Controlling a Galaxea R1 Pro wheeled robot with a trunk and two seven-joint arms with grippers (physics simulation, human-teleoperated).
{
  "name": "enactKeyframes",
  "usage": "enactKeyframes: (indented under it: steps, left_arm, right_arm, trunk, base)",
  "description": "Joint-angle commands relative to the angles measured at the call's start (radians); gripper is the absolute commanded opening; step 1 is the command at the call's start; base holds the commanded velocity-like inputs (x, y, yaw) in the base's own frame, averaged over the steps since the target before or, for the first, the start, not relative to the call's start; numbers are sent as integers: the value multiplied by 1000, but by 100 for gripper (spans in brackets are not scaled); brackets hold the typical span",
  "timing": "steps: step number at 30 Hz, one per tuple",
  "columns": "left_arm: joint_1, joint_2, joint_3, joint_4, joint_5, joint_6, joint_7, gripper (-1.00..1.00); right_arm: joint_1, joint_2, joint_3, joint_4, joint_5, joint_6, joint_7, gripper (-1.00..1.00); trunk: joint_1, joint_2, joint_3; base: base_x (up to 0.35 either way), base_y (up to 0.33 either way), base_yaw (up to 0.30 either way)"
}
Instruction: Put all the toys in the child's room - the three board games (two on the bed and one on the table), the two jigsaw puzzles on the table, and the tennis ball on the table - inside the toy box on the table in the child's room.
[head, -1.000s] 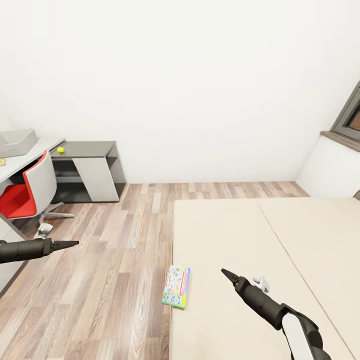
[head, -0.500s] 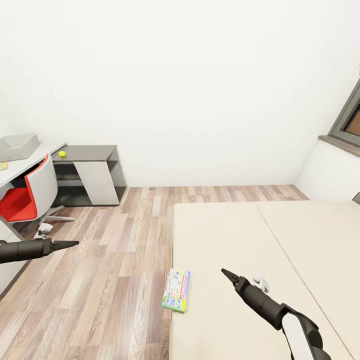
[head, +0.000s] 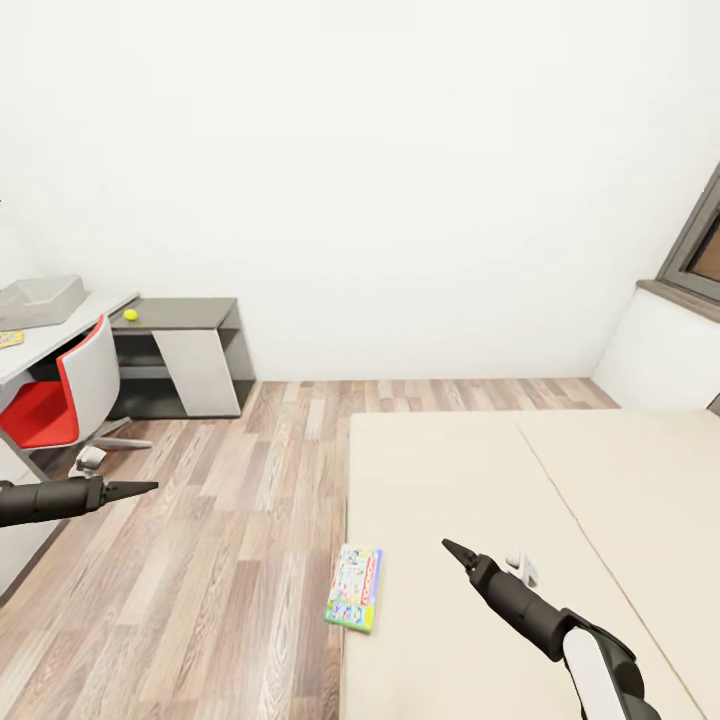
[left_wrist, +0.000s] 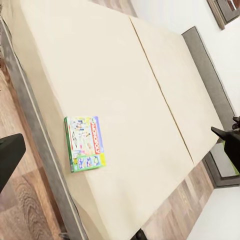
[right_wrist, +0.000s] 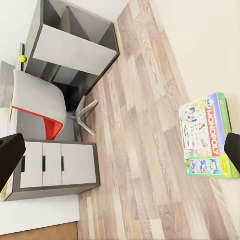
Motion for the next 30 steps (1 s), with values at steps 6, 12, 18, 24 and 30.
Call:
enactKeyframes:
  steps: [6, 12, 18, 24, 30]
  left_arm:
    - [-1, -1, 4, 0, -11, 11, -8, 100]
    - [-1, -1, 5, 0, -11, 11, -8, 100]
    - [-1, -1, 5, 0, -11, 11, -8, 100]
    - [-1, -1, 4, 0, -11, 11, -8, 100]
    - [-1, -1, 4, 0, -11, 11, -8, 100]
  right_arm:
    - [-3, 0, -2, 25, 1, -19, 4, 100]
    - [-3, 0, -2, 30, 1, -26, 4, 100]
    - [-3, 0, -2, 30, 1, -27, 4, 100]
    - [-3, -2, -2, 32, 0, -27, 5, 100]
    - [-2, -1, -2, 31, 1, -28, 5, 100]
  trunk:
    - [1, -2, 8]
    - [1, -2, 18]
    - [1, -2, 28]
    - [1, -2, 37]
    - [1, -2, 41]
  base:
    - [0, 0, 64]
    - [0, 0, 67]
    - [0, 0, 69]
    - [0, 0, 38]
    - [0, 0, 5]
